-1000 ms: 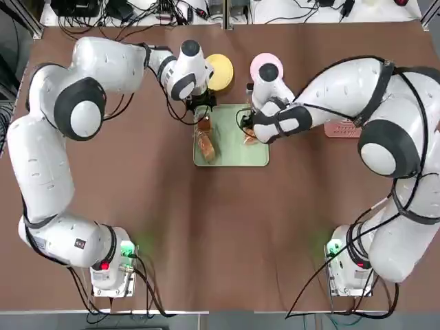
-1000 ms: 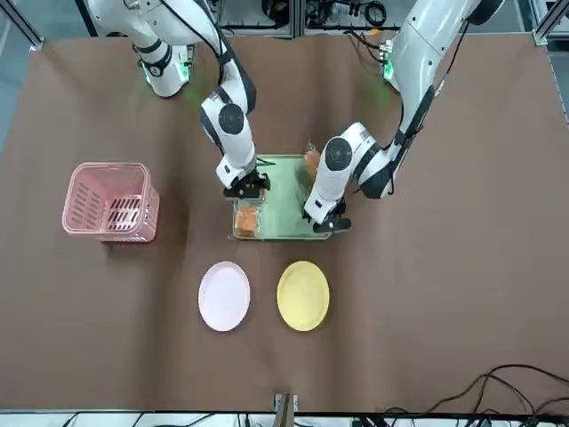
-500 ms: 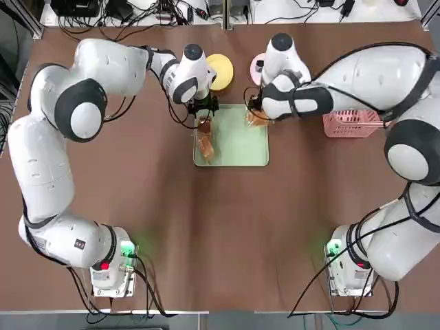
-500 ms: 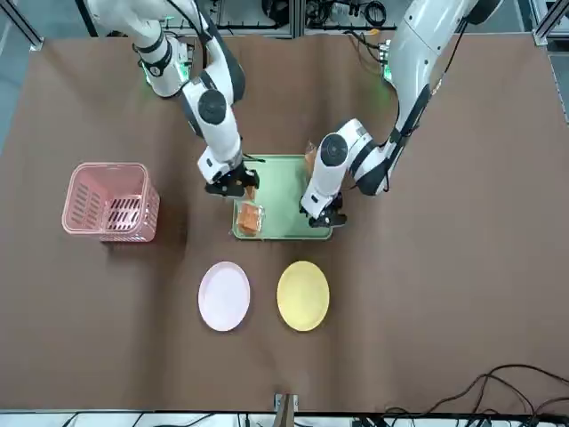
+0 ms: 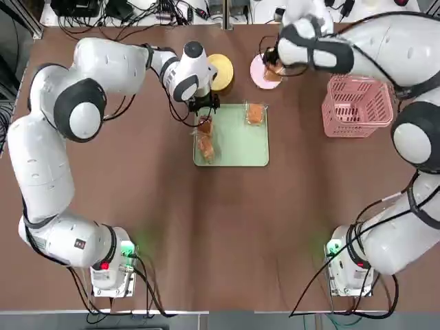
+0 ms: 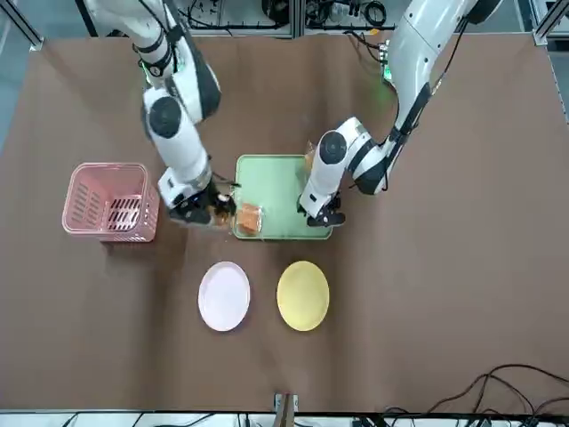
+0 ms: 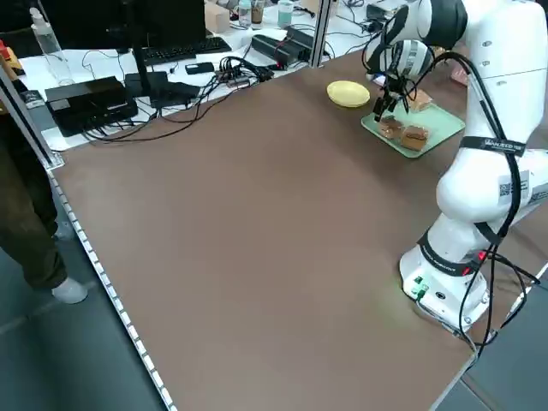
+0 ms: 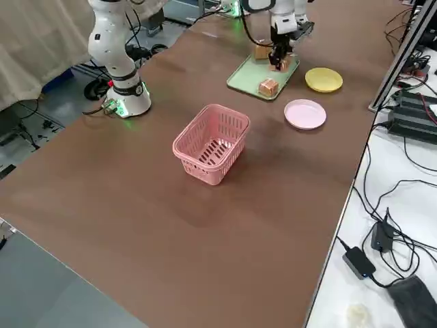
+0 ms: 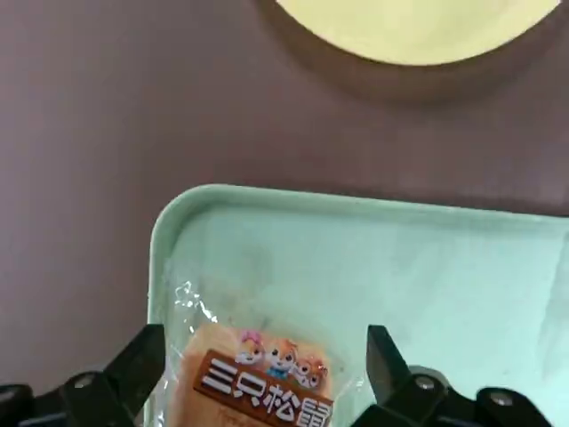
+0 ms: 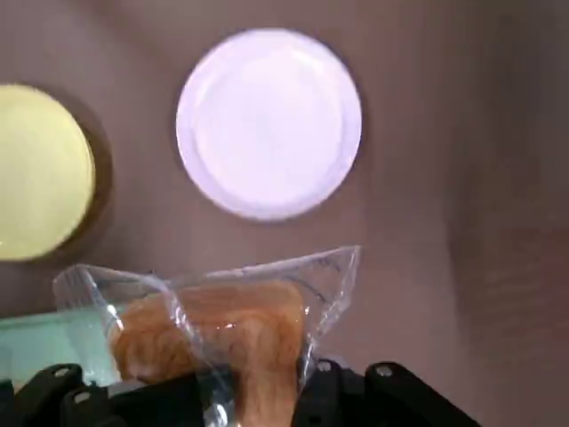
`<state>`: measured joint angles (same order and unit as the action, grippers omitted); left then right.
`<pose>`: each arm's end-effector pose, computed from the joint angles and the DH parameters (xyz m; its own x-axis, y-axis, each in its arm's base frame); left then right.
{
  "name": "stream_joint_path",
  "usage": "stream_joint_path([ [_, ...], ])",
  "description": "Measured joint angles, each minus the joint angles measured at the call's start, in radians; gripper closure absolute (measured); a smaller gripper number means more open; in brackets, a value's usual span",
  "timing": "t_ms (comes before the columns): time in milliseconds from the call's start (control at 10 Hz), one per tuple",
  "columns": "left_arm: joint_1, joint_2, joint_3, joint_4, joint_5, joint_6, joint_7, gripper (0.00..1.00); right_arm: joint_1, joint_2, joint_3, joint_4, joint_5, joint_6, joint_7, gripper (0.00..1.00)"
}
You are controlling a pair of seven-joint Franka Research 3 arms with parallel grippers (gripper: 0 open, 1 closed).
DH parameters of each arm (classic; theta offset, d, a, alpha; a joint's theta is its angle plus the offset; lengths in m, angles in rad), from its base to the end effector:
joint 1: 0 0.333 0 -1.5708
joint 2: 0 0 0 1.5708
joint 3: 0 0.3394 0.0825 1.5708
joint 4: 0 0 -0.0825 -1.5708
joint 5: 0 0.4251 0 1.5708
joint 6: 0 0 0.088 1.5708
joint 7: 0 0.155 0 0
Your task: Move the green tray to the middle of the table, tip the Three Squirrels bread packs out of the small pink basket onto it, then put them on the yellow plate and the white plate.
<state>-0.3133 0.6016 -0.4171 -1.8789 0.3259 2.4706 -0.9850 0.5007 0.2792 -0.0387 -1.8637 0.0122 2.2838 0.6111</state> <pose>0.5171 -0.4455 0.1569 0.9969 0.0755 0.0210 0.0742 -0.9954 0.0604 0.6113 0.3064 0.3348 0.9808 -0.1571 0.1154 -0.1485 -0.9856 -0.0804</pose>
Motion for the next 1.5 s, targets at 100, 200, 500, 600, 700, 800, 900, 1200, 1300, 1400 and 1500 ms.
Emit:
stream_joint_path([
  [100,-0.001,-0.002,-0.002,0.000,0.000,0.000,0.023,0.00,-0.028,0.048,-0.001,0.062,-0.002,-0.012,-0.027,0.75],
  [200,0.000,-0.006,-0.010,0.001,0.000,0.000,0.071,0.00,-0.053,0.114,-0.001,0.146,-0.003,-0.041,-0.048,0.75],
  [500,0.000,-0.021,-0.024,-0.008,0.000,0.000,0.200,0.00,-0.098,0.341,-0.003,0.417,-0.004,-0.093,-0.058,0.75],
  [600,0.001,-0.024,-0.024,-0.015,0.000,0.000,0.234,0.00,-0.107,0.412,-0.006,0.485,-0.004,-0.083,-0.058,0.75],
  [700,0.002,-0.024,-0.024,-0.019,0.000,0.000,0.256,0.00,-0.111,0.483,-0.013,0.554,-0.005,-0.070,-0.059,0.75],
  [800,0.003,-0.025,-0.023,-0.023,0.000,0.000,0.266,0.00,-0.112,0.543,-0.017,0.610,-0.005,-0.059,-0.063,0.75],
  [900,0.003,-0.025,-0.023,-0.028,0.000,0.000,0.276,0.00,-0.108,0.587,-0.017,0.642,-0.005,-0.049,-0.066,0.75],
  [1200,0.003,-0.023,-0.023,-0.044,0.000,-0.001,0.281,0.00,-0.095,0.641,-0.017,0.657,-0.005,-0.040,-0.066,0.81],
  [1300,0.003,-0.022,-0.023,-0.047,0.000,-0.001,0.281,0.00,-0.094,0.656,-0.017,0.658,-0.005,-0.038,-0.067,0.81],
  [1400,0.003,-0.020,-0.023,-0.049,0.000,-0.001,0.281,0.00,-0.088,0.669,-0.017,0.658,-0.005,-0.035,-0.067,0.81],
  [1500,0.003,-0.017,-0.023,-0.052,0.000,-0.001,0.281,0.00,-0.085,0.676,-0.017,0.658,-0.005,-0.032,-0.067,0.81],
])
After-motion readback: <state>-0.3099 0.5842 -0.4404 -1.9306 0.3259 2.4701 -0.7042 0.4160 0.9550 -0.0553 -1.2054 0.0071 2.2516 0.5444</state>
